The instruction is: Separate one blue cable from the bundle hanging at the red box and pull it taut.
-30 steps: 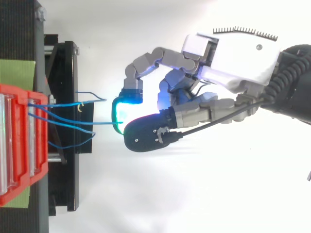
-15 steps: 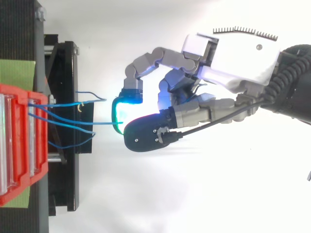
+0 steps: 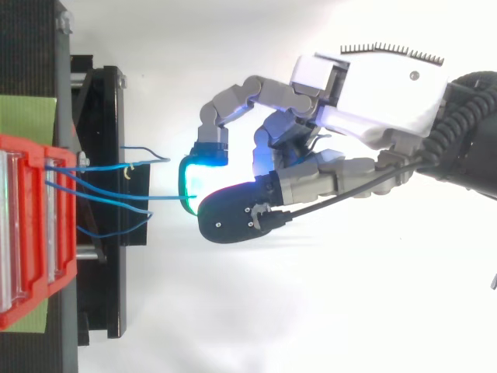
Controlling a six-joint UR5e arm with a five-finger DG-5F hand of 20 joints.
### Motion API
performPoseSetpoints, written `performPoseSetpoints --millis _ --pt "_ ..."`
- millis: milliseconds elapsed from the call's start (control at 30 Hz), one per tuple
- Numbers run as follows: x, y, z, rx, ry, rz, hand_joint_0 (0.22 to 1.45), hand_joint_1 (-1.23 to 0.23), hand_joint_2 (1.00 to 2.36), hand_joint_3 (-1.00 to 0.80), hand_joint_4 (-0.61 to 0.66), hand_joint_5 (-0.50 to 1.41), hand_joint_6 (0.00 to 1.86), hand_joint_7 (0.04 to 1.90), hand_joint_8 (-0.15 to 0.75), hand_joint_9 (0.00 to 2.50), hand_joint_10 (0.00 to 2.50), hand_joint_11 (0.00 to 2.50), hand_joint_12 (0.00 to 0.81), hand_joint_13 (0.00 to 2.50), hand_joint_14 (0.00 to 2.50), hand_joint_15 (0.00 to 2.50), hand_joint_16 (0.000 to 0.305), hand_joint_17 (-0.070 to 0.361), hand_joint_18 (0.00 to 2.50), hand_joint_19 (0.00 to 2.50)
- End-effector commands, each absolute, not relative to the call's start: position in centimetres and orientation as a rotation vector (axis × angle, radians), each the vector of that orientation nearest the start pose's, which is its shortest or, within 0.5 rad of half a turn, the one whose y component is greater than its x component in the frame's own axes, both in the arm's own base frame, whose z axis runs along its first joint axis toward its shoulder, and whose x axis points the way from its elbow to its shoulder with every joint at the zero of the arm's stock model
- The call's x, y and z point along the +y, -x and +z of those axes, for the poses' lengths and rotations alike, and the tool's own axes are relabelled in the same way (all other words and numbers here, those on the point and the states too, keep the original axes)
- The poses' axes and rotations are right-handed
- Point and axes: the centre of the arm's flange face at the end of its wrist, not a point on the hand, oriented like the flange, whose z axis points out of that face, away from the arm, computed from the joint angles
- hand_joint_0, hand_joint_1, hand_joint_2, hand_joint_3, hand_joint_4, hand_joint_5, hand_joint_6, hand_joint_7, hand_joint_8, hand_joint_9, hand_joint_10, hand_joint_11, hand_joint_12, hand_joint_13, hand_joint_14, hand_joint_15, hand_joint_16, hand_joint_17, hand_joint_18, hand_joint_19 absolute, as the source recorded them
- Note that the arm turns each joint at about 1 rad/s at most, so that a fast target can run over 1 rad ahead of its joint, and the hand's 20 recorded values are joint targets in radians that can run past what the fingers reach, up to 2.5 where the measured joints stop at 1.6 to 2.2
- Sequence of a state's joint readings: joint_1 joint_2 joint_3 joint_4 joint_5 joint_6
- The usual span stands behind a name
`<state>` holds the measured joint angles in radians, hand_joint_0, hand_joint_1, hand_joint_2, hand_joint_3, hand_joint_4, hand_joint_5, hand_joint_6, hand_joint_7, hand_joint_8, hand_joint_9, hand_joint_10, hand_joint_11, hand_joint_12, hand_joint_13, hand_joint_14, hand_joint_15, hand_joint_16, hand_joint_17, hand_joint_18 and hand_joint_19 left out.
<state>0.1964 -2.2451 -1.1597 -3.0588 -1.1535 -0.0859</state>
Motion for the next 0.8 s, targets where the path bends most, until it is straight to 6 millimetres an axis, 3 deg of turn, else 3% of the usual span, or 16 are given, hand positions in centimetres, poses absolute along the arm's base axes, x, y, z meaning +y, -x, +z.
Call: performPoseSetpoints --millis 0,767 --pt "-3.07 -73.59 27.76 1.241 -1.327 0.859 0.74 -0.70 1.02 -0.26 -0.08 -0.23 0.93 1.06 0.260 0.91 1.02 1.37 0.310 0.82 2.36 1.40 0.032 0.073 1.31 2.06" --pt "-3.07 -73.59 27.76 1.241 -1.327 0.859 0.74 -0.70 1.02 -0.26 -0.08 -0.23 0.93 1.08 0.254 0.92 0.97 1.40 0.311 0.83 2.36 1.39 0.032 0.072 1.30 2.05"
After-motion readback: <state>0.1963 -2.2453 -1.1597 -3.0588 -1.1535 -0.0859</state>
